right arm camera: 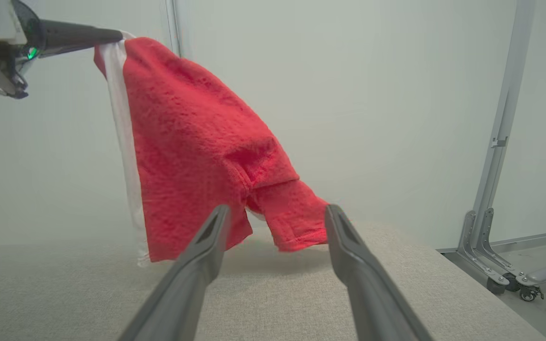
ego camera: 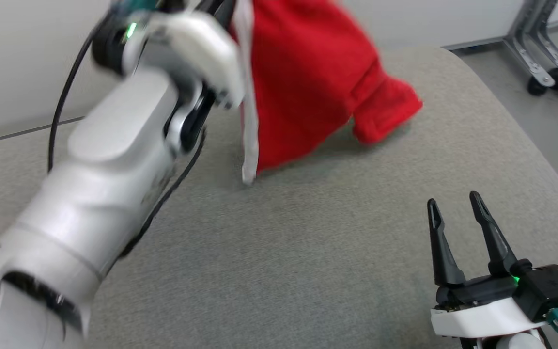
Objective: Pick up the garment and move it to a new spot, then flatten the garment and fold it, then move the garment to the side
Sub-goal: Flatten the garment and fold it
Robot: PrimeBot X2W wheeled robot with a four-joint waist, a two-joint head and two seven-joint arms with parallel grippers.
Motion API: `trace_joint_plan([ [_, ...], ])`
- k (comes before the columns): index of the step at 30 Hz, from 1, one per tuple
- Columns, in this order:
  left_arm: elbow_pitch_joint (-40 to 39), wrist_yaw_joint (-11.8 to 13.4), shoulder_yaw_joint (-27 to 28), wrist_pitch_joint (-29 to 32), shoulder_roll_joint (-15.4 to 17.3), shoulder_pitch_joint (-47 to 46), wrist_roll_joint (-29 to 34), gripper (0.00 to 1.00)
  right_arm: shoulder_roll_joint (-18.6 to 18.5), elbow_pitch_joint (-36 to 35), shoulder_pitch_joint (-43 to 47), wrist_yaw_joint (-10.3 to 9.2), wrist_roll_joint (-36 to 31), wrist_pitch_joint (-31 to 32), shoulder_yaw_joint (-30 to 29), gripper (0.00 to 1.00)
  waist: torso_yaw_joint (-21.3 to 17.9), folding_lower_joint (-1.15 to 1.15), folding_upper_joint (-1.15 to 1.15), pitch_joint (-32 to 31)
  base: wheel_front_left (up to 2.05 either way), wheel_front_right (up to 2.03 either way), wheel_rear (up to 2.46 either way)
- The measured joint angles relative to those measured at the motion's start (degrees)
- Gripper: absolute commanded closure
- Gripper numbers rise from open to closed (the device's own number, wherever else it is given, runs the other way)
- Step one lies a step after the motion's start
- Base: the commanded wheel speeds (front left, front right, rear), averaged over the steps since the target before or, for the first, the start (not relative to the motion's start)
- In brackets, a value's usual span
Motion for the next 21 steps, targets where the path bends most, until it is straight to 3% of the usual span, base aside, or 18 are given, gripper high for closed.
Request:
trace_joint_plan([
  [3,-2.3,3.1,3.4,-4.5,3.5,9.7,-3.2,1.0,0.0,-0.5,0.5,0.0,-0.1,0.0,-0.9,0.0,2.1,0.0,0.0,-0.5,0.0,0.0,0.0],
  [7,-7.5,7.3,12.7,-7.3,7.3,26.0,-8.2,1.0,0.0,-0.5,1.4,-0.01,-0.5,0.0,-2.0,0.0,5.0,0.0,0.0,-0.4,0.0,0.0,0.0],
  [9,-12.9,9.9,21.1,-7.4,9.1,33.2,-4.4,1.0,0.0,-0.5,1.5,0.0,-0.6,0.0,-2.5,0.0,6.6,0.0,0.0,-0.2,0.0,0.0,0.0],
  [10,-19.1,12.4,30.1,-7.6,9.0,41.0,1.7,1.0,0.0,-0.5,1.5,0.0,-1.1,0.0,-2.7,0.0,8.3,0.0,0.0,0.1,0.0,0.0,0.0],
  [12,-24.3,14.0,36.7,-7.6,6.6,50.7,8.2,1.0,0.0,-0.4,1.4,0.0,-1.6,0.0,-2.5,0.0,10.0,0.0,0.0,0.4,0.0,0.0,0.0],
  [16,-29.6,12.2,39.0,-7.6,-0.1,64.5,17.7,1.0,0.0,-0.5,1.2,0.0,-2.3,0.0,-2.2,0.0,13.2,0.0,0.0,0.7,0.0,0.0,0.0],
  [20,-31.2,9.1,37.3,-7.6,-1.6,69.5,23.8,1.0,-0.3,-0.5,1.0,0.0,-2.5,0.0,-1.6,0.0,15.9,0.0,0.0,0.8,0.0,0.0,0.0],
  [21,-31.6,8.0,36.4,-7.6,-2.0,70.0,24.7,0.6,-0.4,-0.4,1.0,0.0,-2.5,0.0,-1.6,0.0,16.5,0.0,0.0,0.8,0.0,0.0,0.0],
])
